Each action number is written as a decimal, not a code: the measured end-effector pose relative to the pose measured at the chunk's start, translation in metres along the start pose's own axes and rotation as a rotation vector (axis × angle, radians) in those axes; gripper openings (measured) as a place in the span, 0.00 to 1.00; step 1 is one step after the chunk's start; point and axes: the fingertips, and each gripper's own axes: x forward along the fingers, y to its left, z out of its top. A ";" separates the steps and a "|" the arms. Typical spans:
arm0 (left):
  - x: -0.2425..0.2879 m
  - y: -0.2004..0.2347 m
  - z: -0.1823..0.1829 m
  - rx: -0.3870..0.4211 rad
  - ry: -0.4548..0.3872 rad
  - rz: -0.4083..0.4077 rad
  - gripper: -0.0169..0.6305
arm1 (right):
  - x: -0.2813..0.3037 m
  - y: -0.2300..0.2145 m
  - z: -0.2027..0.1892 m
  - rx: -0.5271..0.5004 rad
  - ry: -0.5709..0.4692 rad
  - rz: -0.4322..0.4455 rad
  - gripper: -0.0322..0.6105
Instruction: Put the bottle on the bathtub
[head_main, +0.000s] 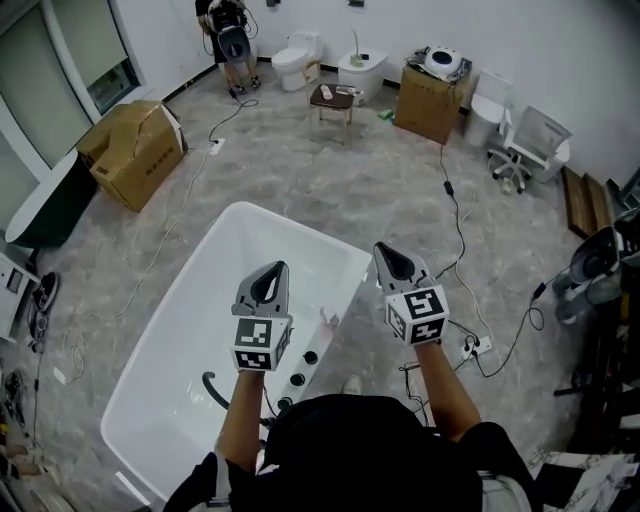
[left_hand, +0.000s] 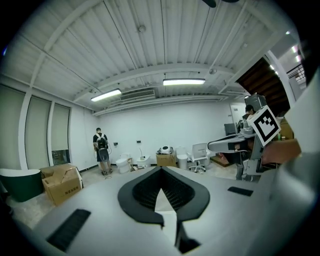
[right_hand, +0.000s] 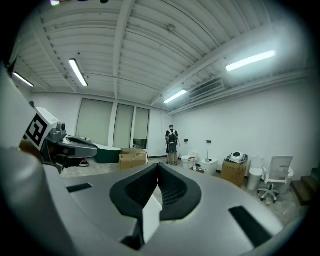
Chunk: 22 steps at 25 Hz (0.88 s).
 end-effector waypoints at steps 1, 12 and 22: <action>-0.002 0.000 0.005 0.004 -0.009 -0.001 0.05 | -0.002 0.001 0.005 -0.003 -0.011 -0.001 0.09; -0.013 -0.009 0.017 0.025 -0.054 -0.012 0.05 | -0.015 0.010 0.010 -0.008 -0.038 -0.006 0.09; -0.013 -0.019 0.015 0.020 -0.067 -0.024 0.05 | -0.023 0.005 0.002 -0.002 -0.035 -0.026 0.09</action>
